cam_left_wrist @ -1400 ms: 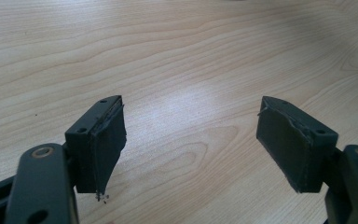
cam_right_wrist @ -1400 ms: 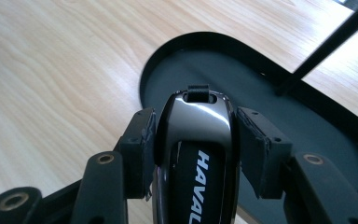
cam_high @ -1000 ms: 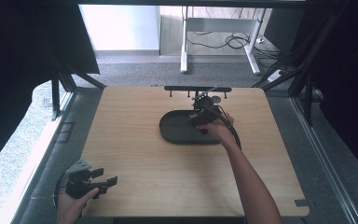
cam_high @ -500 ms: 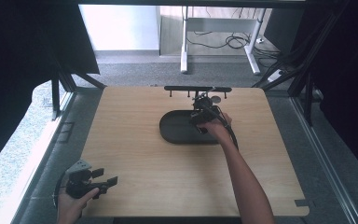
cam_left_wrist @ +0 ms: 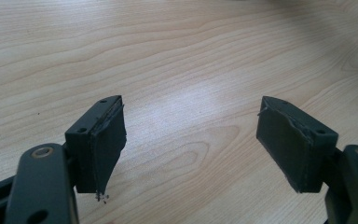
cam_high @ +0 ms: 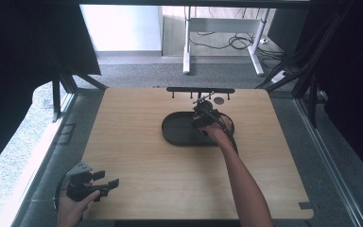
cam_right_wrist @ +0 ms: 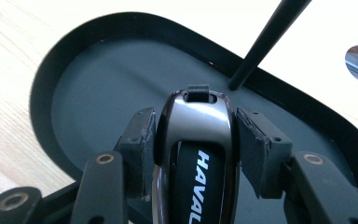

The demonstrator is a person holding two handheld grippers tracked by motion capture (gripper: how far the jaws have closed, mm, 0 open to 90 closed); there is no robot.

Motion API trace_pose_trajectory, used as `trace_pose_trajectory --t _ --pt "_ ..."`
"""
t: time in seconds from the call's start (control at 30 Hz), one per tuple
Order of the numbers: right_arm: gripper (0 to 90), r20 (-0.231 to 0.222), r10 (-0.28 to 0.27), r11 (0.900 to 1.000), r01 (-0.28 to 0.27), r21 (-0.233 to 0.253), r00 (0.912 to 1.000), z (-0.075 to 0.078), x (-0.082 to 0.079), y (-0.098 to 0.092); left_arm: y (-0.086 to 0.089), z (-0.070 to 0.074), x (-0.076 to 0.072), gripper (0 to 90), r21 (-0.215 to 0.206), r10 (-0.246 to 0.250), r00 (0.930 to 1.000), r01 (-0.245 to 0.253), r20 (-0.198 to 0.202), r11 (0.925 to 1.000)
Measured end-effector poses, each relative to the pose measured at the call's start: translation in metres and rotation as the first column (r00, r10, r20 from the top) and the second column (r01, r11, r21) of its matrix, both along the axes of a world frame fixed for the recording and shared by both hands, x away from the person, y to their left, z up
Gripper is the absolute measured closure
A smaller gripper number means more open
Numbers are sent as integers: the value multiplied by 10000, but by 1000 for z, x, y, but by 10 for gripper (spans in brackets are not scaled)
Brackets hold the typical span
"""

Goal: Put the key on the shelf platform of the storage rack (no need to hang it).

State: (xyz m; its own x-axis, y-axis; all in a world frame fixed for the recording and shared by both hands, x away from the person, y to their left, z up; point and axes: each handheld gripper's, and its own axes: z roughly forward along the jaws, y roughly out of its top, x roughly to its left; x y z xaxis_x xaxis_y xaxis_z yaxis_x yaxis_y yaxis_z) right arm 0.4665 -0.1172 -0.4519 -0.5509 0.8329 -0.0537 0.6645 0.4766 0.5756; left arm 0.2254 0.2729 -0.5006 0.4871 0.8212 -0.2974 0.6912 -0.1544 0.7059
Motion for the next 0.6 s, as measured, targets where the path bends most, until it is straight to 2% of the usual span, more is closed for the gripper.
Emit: trace_pose_trajectory --t 0.3,0.6 --pt "498 -175 -224 9995 220 -221 9996 -19 3 -1 0 0 0 241 9 -10 10000 10 6 10000" --pt "498 -317 -259 9986 244 -474 9992 -29 7 0 0 0 0 241 8 -7 10000 7 4 10000"
